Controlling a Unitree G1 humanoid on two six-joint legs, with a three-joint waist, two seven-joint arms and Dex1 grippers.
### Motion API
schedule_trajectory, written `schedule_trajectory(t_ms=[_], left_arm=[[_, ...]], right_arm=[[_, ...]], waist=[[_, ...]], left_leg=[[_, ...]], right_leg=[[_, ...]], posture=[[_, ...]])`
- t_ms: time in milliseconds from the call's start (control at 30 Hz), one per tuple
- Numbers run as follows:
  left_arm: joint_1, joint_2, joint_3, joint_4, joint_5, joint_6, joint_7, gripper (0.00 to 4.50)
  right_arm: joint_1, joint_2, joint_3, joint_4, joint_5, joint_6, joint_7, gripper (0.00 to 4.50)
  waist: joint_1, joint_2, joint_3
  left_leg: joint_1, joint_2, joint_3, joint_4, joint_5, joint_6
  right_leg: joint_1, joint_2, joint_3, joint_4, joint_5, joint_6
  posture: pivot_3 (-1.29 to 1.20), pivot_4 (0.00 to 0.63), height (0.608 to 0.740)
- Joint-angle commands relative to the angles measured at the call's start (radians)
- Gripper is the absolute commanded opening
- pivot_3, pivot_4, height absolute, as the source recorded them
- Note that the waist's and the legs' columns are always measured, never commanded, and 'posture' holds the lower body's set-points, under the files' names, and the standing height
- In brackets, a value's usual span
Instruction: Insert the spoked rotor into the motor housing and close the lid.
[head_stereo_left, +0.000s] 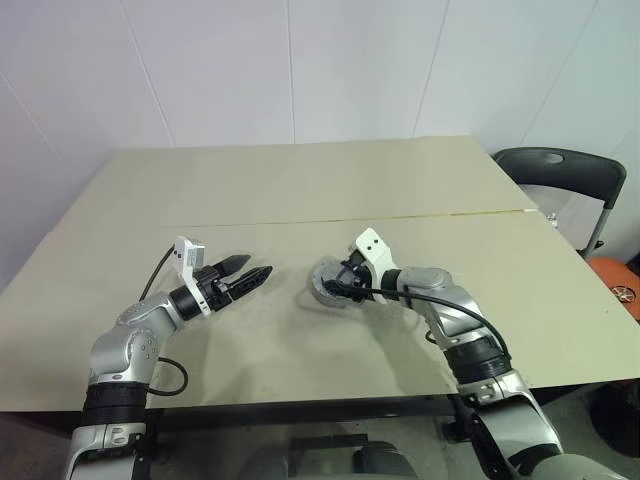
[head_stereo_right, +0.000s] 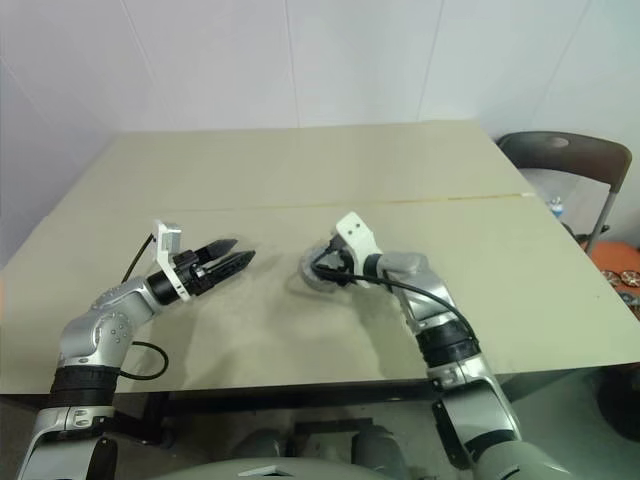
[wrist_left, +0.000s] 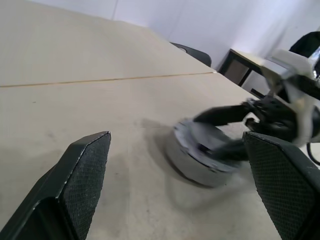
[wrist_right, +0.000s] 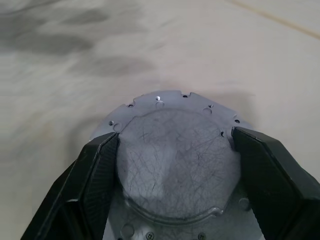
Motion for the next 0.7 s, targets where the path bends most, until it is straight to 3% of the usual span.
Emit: schedule_trajectory(t_ms=[33,200,400,700], left_arm=[[-0.007,0.006,0.012,-0.013,0.001,-0.018,-0.002,4.5],[-0.004,0.008,0.014,-0.013,0.002,-0.018,-0.003,4.5],[-0.005,-0.001,0.007,-0.014,0.007,-0.02,-0.001,4.5],[-0.004,-0.006,0.002,-0.023,0.008,-0.015,-0.004,4.5]], right_arm=[[0.075,-0.042,0.084,-0.05,0.059,0.086,0.11,3.21],[0.118,-0.116,0.096,-0.142,0.103,0.06,0.183,3.21],[0.092,-0.085,0.109,-0.021,0.003,-0.032,0.055,3.21],[0.082,-0.124,0.183,0.048,-0.065,-0.056,0.052,3.21]], waist=[[0.0,0.0,0.0],[0.001,0.0,0.0],[-0.005,-0.003,-0.002],[-0.005,-0.004,-0.002]], left_leg=[[0.0,0.0,0.0,0.0,0.0,0.0],[0.0,0.0,0.001,0.001,-0.001,0.001],[0.002,0.0,0.001,0.001,-0.001,0.001],[0.022,0.003,0.001,0.004,-0.002,-0.005]], right_leg=[[0.0,0.0,0.0,0.0,0.0,0.0],[0.001,0.0,0.0,0.0,0.0,0.0],[0.002,0.001,0.0,0.001,0.0,0.0],[0.023,0.001,-0.002,0.0,-0.005,-0.001]], posture=[[0.0,0.0,0.74],[0.0,0.0,0.74],[0.0,0.0,0.74],[0.0,0.0,0.74]])
